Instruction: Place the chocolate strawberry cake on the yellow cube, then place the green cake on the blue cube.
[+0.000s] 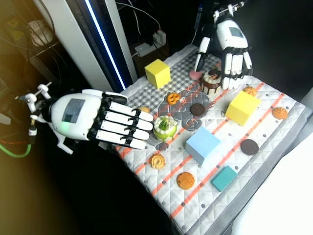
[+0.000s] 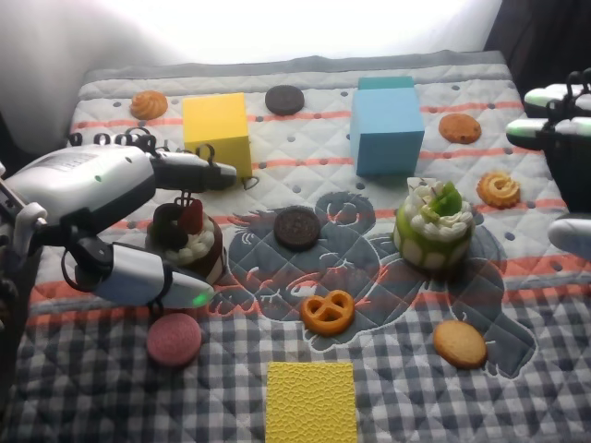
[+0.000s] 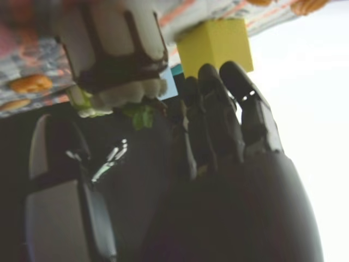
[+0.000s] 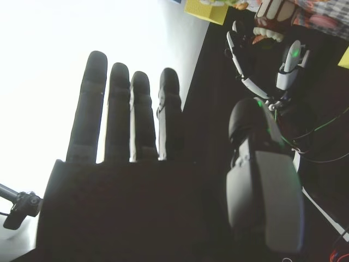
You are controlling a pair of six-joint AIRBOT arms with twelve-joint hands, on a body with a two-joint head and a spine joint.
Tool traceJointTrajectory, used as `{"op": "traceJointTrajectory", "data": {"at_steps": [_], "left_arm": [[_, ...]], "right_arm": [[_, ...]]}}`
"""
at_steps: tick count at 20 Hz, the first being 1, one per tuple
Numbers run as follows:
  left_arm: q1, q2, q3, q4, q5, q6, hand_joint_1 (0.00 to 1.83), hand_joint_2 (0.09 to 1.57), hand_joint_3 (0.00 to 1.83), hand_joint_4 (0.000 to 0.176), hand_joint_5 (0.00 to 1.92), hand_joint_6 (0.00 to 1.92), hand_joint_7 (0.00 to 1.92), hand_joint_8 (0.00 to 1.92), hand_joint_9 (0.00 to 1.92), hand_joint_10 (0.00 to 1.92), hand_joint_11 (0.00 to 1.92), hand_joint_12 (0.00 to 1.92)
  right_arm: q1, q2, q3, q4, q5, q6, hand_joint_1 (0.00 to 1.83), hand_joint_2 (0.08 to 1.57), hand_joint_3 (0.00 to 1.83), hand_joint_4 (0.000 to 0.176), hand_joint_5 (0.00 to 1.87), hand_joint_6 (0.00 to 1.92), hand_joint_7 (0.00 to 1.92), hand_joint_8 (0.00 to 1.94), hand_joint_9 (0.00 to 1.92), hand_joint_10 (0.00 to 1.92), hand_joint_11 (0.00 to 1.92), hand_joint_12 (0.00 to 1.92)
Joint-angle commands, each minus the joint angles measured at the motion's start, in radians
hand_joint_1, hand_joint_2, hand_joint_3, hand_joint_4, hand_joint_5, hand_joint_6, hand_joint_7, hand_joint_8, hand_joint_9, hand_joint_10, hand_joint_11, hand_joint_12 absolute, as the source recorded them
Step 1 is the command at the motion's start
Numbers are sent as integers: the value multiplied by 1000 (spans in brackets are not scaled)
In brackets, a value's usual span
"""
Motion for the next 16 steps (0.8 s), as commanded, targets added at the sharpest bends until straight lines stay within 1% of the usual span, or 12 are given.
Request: {"op": "traceJointTrajectory", "data": {"at_steps": [1,2,3,4,6,9,10,12,13,14,15,16], "left_arm": [[-11,5,2,3,-96,2,809,865,5,12,488,18,475,5,412,0,0,1024],[-11,5,4,-1,-96,2,792,866,3,0,503,12,483,4,402,0,0,1006],[-11,5,8,-7,-94,2,801,872,2,6,509,7,508,8,422,7,0,1050],[-11,5,11,-10,-93,2,805,883,4,32,482,1,520,7,433,9,0,1084],[-12,5,17,-16,-86,2,888,881,0,41,507,6,567,9,513,28,0,1175],[-12,1,30,-35,-75,2,908,913,3,8,544,5,619,10,576,35,0,1343],[-12,-1,32,-40,-75,2,955,908,0,0,559,6,650,14,602,44,0,1436],[-13,-6,33,-42,-76,2,1031,907,0,0,662,19,794,34,752,132,126,1550],[-14,-9,33,-42,-78,2,1082,906,0,0,783,14,905,27,803,247,204,1542],[-14,-12,34,-43,-82,1,1099,895,5,0,839,3,1001,20,787,500,272,1574],[-14,-15,35,-50,-91,1,1111,901,1,0,896,11,1068,38,712,822,300,1613],[-14,-15,35,-55,-97,1,1154,903,0,0,961,9,1041,231,587,1192,274,1735]], "right_arm": [[7,0,4,18,122,9,252,1232,2,30,424,1,252,2,289,3,331,116],[6,0,4,18,122,11,238,1237,4,37,418,0,252,1,288,2,332,111],[5,-1,4,18,122,12,234,1240,4,41,417,0,253,1,284,0,327,106],[5,-1,4,18,122,12,234,1243,5,45,414,0,249,0,277,0,323,102],[4,-2,4,18,122,12,236,1251,8,35,411,0,246,0,271,0,317,97],[3,-3,4,18,122,13,236,1255,6,21,422,5,261,6,285,6,321,97],[3,-3,4,18,122,13,231,1252,4,30,415,1,262,5,287,6,318,96],[3,-4,4,18,122,13,223,1254,4,30,408,0,264,5,286,4,303,88],[3,-4,4,17,122,13,198,1257,4,40,398,0,270,5,292,5,305,88],[2,-5,4,17,122,13,193,1259,5,40,395,0,273,5,294,5,299,85],[1,-5,4,17,122,14,167,1267,6,38,385,0,273,4,290,2,285,79],[-1,-5,4,17,122,15,188,1276,6,39,385,1,276,3,295,3,300,85]]}}
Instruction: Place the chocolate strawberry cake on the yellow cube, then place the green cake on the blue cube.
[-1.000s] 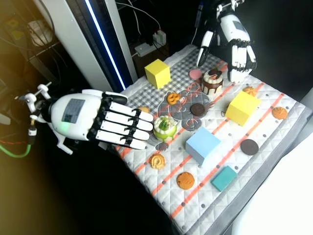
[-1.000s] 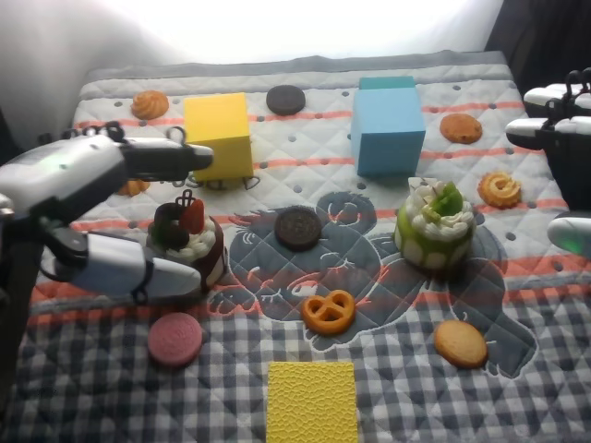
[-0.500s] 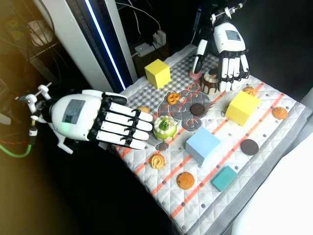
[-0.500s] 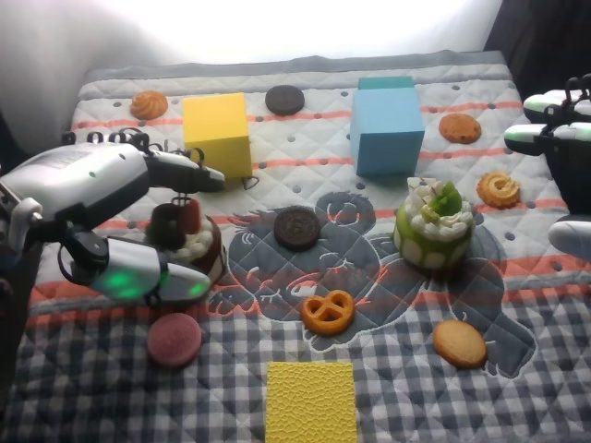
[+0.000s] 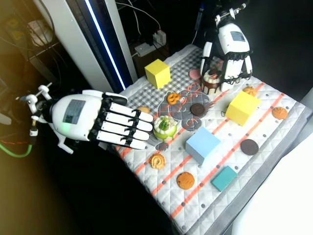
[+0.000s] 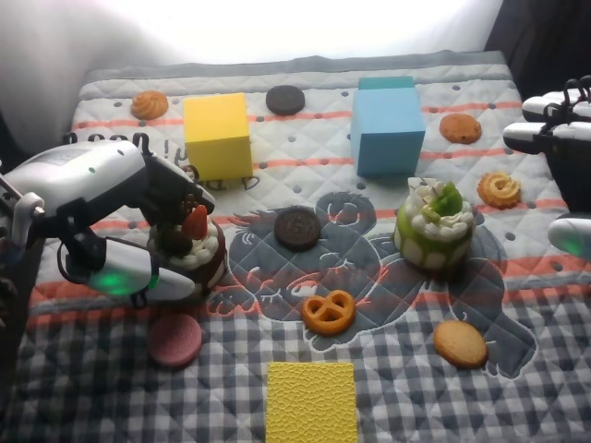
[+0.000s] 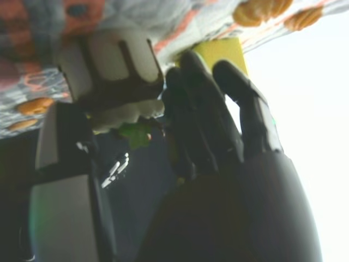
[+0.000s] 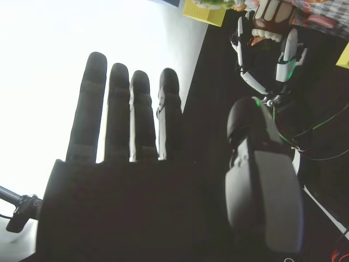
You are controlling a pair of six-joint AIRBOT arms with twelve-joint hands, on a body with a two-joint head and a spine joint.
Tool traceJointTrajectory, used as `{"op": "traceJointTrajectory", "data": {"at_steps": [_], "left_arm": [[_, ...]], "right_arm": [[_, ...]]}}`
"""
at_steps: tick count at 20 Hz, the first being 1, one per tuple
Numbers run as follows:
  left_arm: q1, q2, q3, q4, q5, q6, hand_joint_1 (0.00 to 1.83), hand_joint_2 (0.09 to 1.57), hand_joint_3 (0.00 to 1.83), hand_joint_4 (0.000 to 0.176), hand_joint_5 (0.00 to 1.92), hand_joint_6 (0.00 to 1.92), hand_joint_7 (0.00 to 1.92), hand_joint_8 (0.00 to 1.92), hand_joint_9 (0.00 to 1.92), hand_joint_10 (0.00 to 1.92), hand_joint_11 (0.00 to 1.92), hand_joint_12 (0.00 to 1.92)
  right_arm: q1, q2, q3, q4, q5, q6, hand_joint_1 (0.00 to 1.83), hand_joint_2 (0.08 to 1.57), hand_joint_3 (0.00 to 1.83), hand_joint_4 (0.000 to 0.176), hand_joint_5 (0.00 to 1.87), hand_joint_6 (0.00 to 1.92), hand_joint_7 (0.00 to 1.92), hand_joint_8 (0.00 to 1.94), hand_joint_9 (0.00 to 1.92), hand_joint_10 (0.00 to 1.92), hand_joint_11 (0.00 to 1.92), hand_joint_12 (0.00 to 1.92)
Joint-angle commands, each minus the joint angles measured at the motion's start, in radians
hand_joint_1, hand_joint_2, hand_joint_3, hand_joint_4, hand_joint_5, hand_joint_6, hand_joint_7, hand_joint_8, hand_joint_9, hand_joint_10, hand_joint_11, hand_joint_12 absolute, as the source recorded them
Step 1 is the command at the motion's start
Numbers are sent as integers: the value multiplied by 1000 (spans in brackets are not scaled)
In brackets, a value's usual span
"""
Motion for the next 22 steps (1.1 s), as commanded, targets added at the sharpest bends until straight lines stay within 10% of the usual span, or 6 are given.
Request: {"op": "traceJointTrajectory", "data": {"at_steps": [1,7,10,13,22], "left_arm": [[-13,3,4,3,-101,-2,1157,909,0,0,951,1,964,340,507,1326,245,1777],[-11,13,-8,-15,-164,-2,1276,895,0,0,1026,7,1131,211,703,1059,412,1569],[-33,44,-33,-6,-252,-2,1222,937,0,0,998,0,966,895,674,1246,324,1703],[-70,46,-21,-12,-285,-2,1086,962,0,0,949,1,883,807,645,923,165,1487],[-216,-31,116,-58,-246,-99,1038,974,0,0,980,6,936,965,814,1313,620,1692]], "right_arm": [[6,-2,5,18,120,5,195,1285,9,32,385,1,280,4,300,5,308,89],[0,-2,6,19,120,8,180,1300,8,26,370,0,276,1,308,6,318,93],[-1,-5,7,19,120,9,169,1291,2,19,372,1,275,0,296,0,285,79],[-2,-8,9,20,117,9,152,1285,0,7,372,0,263,0,289,1,288,78],[-1,-19,15,21,115,10,168,1293,2,0,379,2,276,4,302,2,302,77]]}}
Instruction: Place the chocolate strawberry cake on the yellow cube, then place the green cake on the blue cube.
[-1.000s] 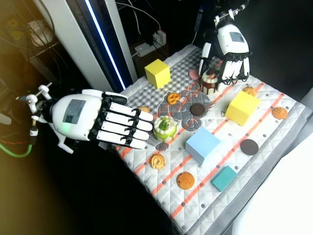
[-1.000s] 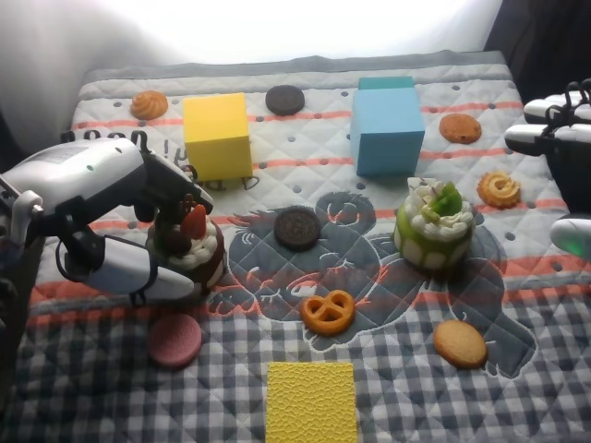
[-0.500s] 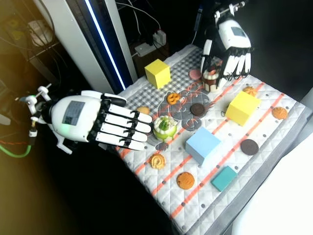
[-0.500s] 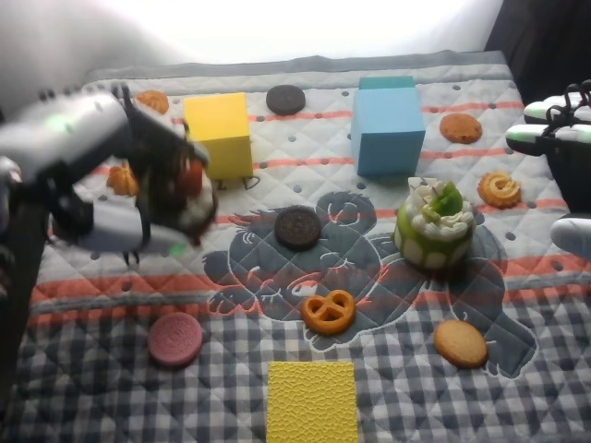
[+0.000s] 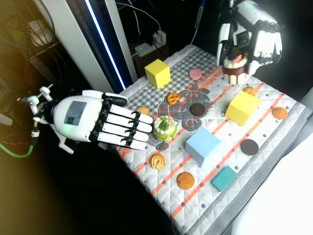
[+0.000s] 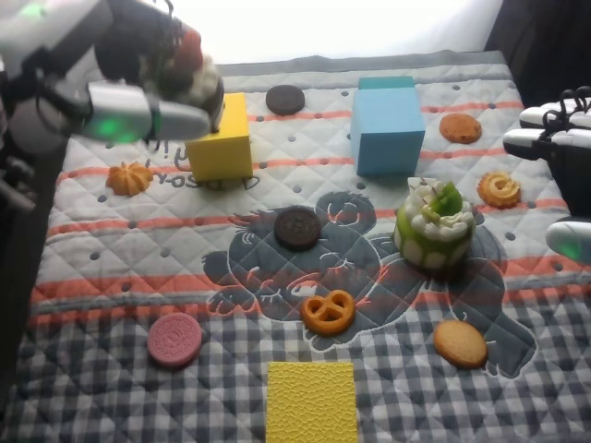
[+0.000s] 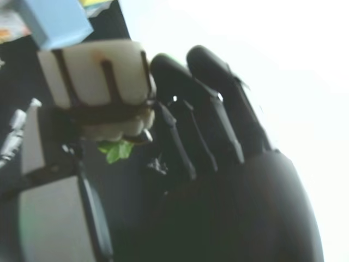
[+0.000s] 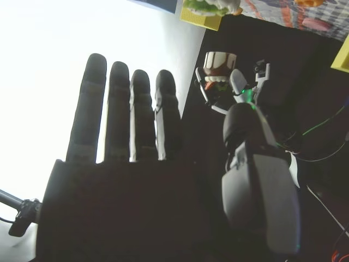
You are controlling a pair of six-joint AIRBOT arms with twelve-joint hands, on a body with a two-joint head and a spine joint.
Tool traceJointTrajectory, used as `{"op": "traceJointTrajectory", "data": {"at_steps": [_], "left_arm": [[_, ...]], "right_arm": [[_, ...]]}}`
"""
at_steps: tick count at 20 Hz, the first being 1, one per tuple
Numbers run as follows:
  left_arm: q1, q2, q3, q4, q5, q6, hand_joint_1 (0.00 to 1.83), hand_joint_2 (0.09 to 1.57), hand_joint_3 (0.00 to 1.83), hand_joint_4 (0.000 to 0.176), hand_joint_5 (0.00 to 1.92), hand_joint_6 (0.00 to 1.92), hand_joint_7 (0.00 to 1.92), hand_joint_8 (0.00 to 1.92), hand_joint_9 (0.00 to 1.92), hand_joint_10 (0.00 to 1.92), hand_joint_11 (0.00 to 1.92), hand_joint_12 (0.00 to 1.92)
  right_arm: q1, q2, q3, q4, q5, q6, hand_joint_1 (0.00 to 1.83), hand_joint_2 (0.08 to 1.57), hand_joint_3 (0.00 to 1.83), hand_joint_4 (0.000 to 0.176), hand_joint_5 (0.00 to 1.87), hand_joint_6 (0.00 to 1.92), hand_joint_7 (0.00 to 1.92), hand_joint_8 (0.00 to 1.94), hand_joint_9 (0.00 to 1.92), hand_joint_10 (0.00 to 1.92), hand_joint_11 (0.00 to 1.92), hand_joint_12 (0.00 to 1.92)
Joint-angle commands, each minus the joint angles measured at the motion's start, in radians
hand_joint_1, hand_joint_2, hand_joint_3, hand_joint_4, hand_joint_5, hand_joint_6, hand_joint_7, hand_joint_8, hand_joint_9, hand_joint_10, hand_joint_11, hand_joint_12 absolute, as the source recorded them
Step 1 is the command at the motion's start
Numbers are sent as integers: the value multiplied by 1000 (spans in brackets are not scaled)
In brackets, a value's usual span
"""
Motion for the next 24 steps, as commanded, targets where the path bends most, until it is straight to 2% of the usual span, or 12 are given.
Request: {"op": "traceJointTrajectory", "data": {"at_steps": [1,3,5,6,9,10,11,12,13,21,22,24], "left_arm": [[-21,-8,33,15,-76,-67,1039,977,0,0,982,4,934,997,832,1341,687,1711],[-28,-39,112,21,-47,-241,1048,988,2,0,979,1,896,999,834,1346,770,1677],[-30,-54,151,28,-31,-322,1078,988,0,0,975,0,881,922,833,1349,798,1707],[-33,-60,160,27,-23,-327,1072,967,0,0,979,1,927,934,863,1362,814,1719],[-34,-87,186,20,7,-327,1095,968,1,0,987,4,951,943,883,1382,810,1763],[-34,-97,194,20,17,-327,1120,1038,12,0,1070,631,978,898,902,1350,817,1743],[-34,-107,201,20,25,-327,1120,1038,12,0,1070,631,978,898,902,1350,817,1743],[-34,-116,206,20,30,-327,1126,1074,6,0,1036,843,979,905,894,1363,814,1756],[-35,-124,210,23,34,-327,1127,1081,1,0,1035,878,975,921,887,1378,801,1764],[-55,-138,245,51,92,-327,1146,1071,0,0,1059,843,1006,958,893,1353,672,1778],[-58,-142,250,53,99,-327,1146,1073,0,0,1055,850,998,968,905,1386,727,1796],[-59,-158,265,54,105,-327,1141,1074,0,0,1053,854,979,914,888,1370,754,1780]], "right_arm": [[5,-4,6,20,118,6,144,1293,2,0,378,1,278,3,300,1,291,72],[5,-8,9,20,118,6,152,1289,0,0,380,2,278,2,292,1,285,68],[5,-9,11,20,118,6,149,1282,0,0,374,0,275,1,293,1,303,75],[5,-10,11,20,118,6,145,1278,0,16,371,0,277,1,297,3,298,72],[5,-12,13,20,117,6,152,1287,1,23,367,0,277,1,302,4,299,71],[5,-13,14,20,117,6,149,1290,2,21,371,2,277,1,299,2,295,69],[5,-14,15,20,116,6,149,1290,2,21,371,2,277,1,299,2,295,69],[5,-15,16,20,116,6,152,1293,3,22,370,1,277,1,299,2,297,69],[5,-16,17,20,115,6,148,1283,0,31,367,0,276,1,300,2,300,70],[5,-21,17,19,111,7,138,1278,0,17,359,0,262,0,290,0,330,65],[5,-21,18,19,111,7,133,1278,0,32,351,0,255,0,275,0,308,54],[5,-22,18,19,111,7,141,1284,2,33,356,3,259,2,272,3,313,53]]}}
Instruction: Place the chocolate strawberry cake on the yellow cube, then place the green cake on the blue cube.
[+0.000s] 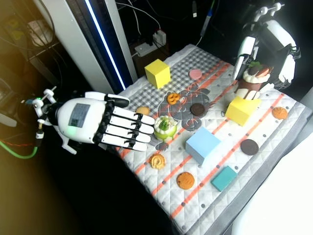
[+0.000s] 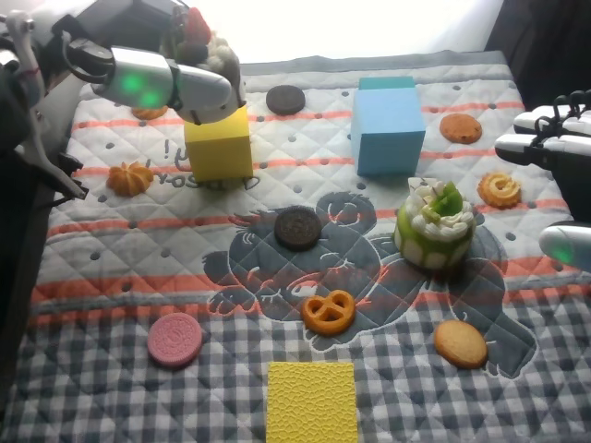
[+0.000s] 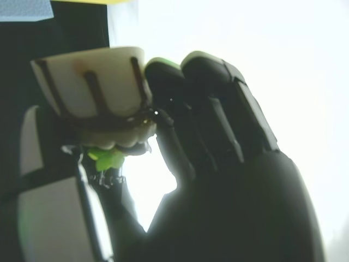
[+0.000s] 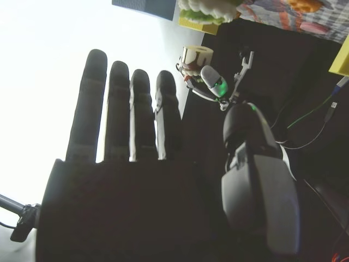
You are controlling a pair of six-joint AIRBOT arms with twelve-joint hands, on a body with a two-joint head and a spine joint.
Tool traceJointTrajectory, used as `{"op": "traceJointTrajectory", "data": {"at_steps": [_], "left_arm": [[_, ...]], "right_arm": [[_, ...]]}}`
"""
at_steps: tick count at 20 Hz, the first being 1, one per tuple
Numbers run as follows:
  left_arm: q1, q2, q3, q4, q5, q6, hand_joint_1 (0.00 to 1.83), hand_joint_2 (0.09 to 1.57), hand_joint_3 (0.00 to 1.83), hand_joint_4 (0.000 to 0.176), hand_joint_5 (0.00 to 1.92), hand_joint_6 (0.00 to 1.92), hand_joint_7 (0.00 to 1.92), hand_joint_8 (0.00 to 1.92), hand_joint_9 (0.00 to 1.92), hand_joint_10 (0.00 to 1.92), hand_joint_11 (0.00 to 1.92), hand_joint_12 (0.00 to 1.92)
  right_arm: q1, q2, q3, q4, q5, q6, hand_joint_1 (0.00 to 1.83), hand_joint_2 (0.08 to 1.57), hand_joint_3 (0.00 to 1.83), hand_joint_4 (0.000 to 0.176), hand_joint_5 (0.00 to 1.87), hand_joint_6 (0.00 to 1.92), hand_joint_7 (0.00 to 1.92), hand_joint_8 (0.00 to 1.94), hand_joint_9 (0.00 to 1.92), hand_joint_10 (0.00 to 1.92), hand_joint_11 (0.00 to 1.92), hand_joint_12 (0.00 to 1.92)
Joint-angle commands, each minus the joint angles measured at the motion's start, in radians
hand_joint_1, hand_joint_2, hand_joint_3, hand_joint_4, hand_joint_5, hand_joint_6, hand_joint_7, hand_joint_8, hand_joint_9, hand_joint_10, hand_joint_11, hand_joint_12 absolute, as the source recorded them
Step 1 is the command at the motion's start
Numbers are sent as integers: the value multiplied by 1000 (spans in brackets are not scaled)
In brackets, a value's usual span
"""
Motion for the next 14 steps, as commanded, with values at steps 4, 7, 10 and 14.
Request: {"op": "traceJointTrajectory", "data": {"at_steps": [4,7,10,14], "left_arm": [[-14,-8,21,8,-81,-13,1130,1071,0,0,1061,842,1045,684,908,1235,759,1687],[-14,-18,31,9,-70,-13,1154,1066,0,0,1073,818,1142,499,1011,1118,852,1622],[-8,-18,33,12,-54,-5,1129,964,0,0,991,36,1200,288,1030,986,844,1549],[-6,-18,32,15,-48,-4,1274,1069,5,0,1007,733,1137,881,1005,860,728,1484]], "right_arm": [[5,-4,7,18,119,7,136,1294,4,49,358,3,255,1,268,4,306,45],[4,-4,8,18,119,9,153,1281,0,56,373,6,245,2,280,6,327,48],[2,-4,7,18,119,12,156,1263,0,62,378,4,246,1,266,0,309,36],[-2,-5,8,19,119,17,166,1275,1,45,377,0,247,0,270,1,314,32]]}}
